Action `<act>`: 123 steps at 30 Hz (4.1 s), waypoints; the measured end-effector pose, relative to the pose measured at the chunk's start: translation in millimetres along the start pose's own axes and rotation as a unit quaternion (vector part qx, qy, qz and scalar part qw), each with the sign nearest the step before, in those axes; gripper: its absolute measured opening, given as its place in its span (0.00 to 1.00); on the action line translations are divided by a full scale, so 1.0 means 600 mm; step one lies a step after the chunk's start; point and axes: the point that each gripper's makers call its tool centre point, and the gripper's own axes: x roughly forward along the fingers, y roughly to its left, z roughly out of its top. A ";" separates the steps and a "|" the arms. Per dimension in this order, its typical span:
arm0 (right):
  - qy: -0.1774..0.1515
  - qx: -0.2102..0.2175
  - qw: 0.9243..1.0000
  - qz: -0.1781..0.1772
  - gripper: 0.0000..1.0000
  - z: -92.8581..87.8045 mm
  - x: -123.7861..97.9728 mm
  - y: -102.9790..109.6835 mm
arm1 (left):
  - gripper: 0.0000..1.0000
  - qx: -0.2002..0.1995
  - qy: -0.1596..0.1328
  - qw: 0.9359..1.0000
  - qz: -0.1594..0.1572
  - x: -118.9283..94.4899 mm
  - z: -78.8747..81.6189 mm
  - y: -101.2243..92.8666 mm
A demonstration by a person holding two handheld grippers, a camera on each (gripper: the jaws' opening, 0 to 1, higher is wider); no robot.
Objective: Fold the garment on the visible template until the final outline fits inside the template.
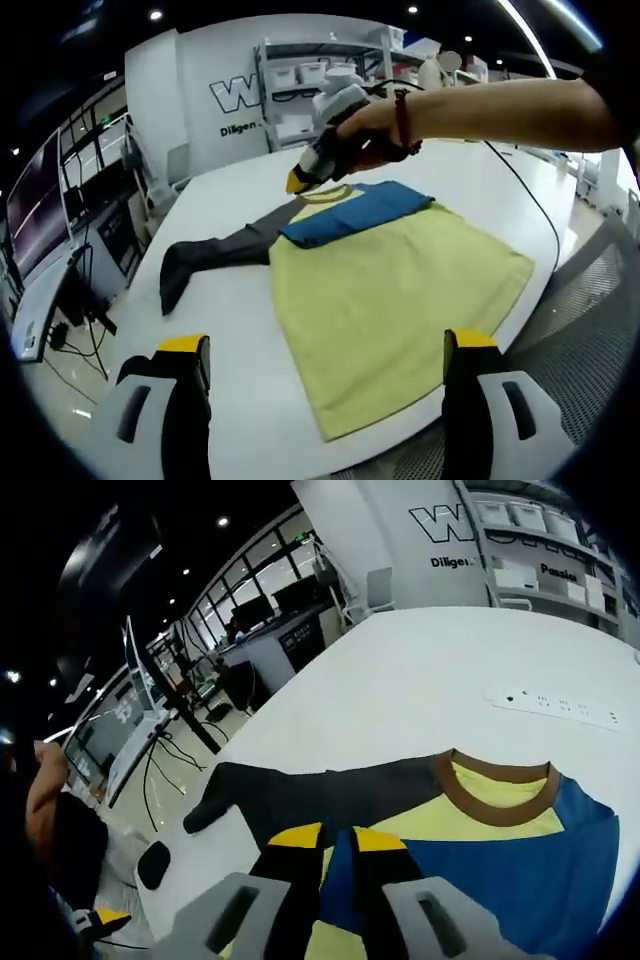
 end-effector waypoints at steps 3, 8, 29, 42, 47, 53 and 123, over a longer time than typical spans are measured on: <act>0.001 0.001 1.000 0.012 0.31 0.000 -0.003 0.013 | 0.95 0.001 0.000 1.000 0.000 0.000 0.000 -0.001; 0.008 -0.040 0.999 0.010 0.52 -0.011 -0.022 -0.006 | 0.97 0.004 0.002 1.000 0.001 0.001 -0.001 -0.001; -0.024 -0.078 0.995 -0.053 0.87 -0.025 -0.133 -0.121 | 0.99 0.001 0.005 1.000 -0.010 0.001 -0.001 -0.006; -0.021 -0.089 0.993 -0.073 0.86 -0.069 -0.208 -0.175 | 0.99 0.002 0.001 1.000 -0.010 0.001 0.001 -0.005; -0.016 -0.076 0.993 -0.088 0.79 -0.086 -0.229 -0.200 | 0.98 0.003 0.003 1.000 -0.010 0.001 0.001 -0.005; -0.021 -0.059 0.990 -0.125 0.64 -0.106 -0.248 -0.244 | 0.96 0.000 -0.010 1.000 -0.008 -0.002 0.008 -0.004; 0.054 0.009 0.978 -0.201 0.00 -0.207 -0.272 -0.337 | 0.92 0.006 -0.007 1.000 -0.009 -0.004 0.005 -0.007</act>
